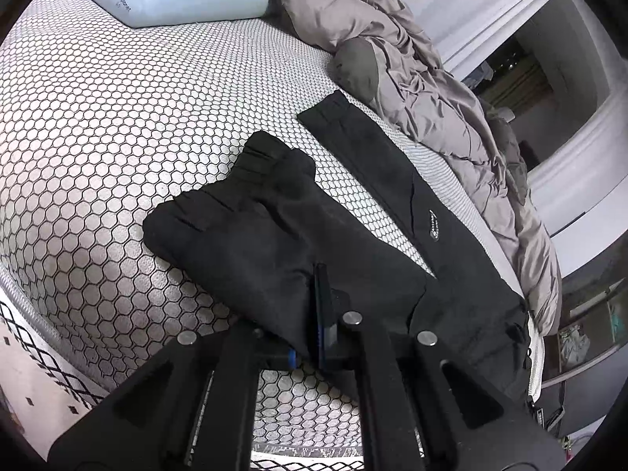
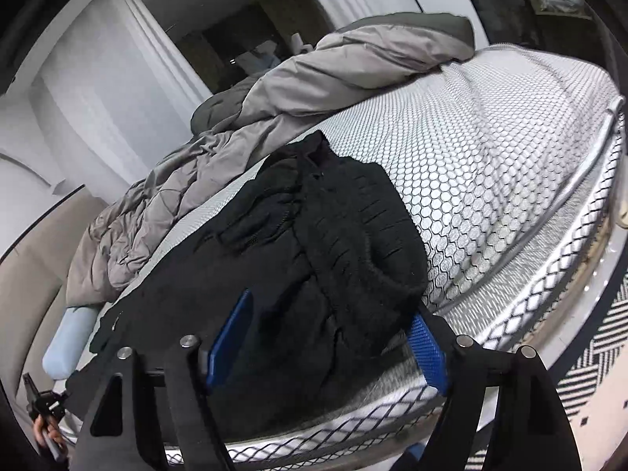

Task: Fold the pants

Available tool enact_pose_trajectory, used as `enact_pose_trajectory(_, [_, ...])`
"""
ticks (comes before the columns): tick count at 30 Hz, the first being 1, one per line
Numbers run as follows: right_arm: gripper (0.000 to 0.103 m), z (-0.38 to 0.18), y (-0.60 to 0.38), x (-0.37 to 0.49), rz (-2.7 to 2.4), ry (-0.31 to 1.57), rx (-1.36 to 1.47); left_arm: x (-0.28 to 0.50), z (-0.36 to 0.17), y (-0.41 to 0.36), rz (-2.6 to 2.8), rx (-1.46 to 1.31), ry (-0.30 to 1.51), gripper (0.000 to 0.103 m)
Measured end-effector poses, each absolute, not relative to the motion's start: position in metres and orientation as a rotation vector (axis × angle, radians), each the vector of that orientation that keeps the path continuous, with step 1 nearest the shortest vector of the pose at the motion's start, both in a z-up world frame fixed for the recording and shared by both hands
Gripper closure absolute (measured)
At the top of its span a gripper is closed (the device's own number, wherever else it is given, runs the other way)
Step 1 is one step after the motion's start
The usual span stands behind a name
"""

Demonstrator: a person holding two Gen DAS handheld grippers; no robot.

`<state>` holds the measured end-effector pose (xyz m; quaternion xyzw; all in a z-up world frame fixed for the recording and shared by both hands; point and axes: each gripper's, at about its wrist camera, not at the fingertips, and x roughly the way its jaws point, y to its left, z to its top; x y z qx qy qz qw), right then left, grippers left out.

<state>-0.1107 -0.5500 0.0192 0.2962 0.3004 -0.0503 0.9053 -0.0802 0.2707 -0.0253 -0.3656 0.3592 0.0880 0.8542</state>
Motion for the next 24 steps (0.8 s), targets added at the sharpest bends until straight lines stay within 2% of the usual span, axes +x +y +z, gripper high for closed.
enact_pose_trajectory(1, [0.032, 0.011, -0.558, -0.108, -0.095, 0.618, 0.673, -0.079, -0.025, 0.27, 0.188, -0.765, 0.757, 0.099])
enact_pose_trajectory(3, [0.05, 0.001, -0.567, -0.105, -0.117, 0.619, 0.719, -0.078, -0.026, 0.271, 0.192, -0.772, 0.757, 0.099])
enact_pose_trajectory(4, [0.052, -0.001, -0.568, -0.105, -0.118, 0.614, 0.728, -0.077, -0.026, 0.272, 0.197, -0.774, 0.758, 0.099])
enact_pose_trajectory(5, [0.062, 0.001, -0.566, -0.107, -0.119, 0.597, 0.723, -0.078, -0.027, 0.272, 0.205, -0.778, 0.755, 0.099])
enact_pose_trajectory(7, [0.09, 0.009, -0.566, -0.115, -0.137, 0.565, 0.696, -0.08, -0.026, 0.272, 0.226, -0.783, 0.742, 0.099])
enact_pose_trajectory(10, [0.092, 0.021, -0.573, -0.143, -0.167, 0.472, 0.736, -0.086, -0.022, 0.266, 0.239, -0.753, 0.725, 0.1])
enact_pose_trajectory(15, [0.093, 0.046, -0.564, -0.156, -0.187, 0.427, 0.711, -0.089, -0.006, 0.256, 0.263, -0.684, 0.695, 0.102])
enact_pose_trajectory(24, [0.093, 0.124, -0.553, -0.088, -0.197, 0.33, 0.592, -0.026, 0.06, 0.268, 0.225, -0.653, 0.619, 0.102])
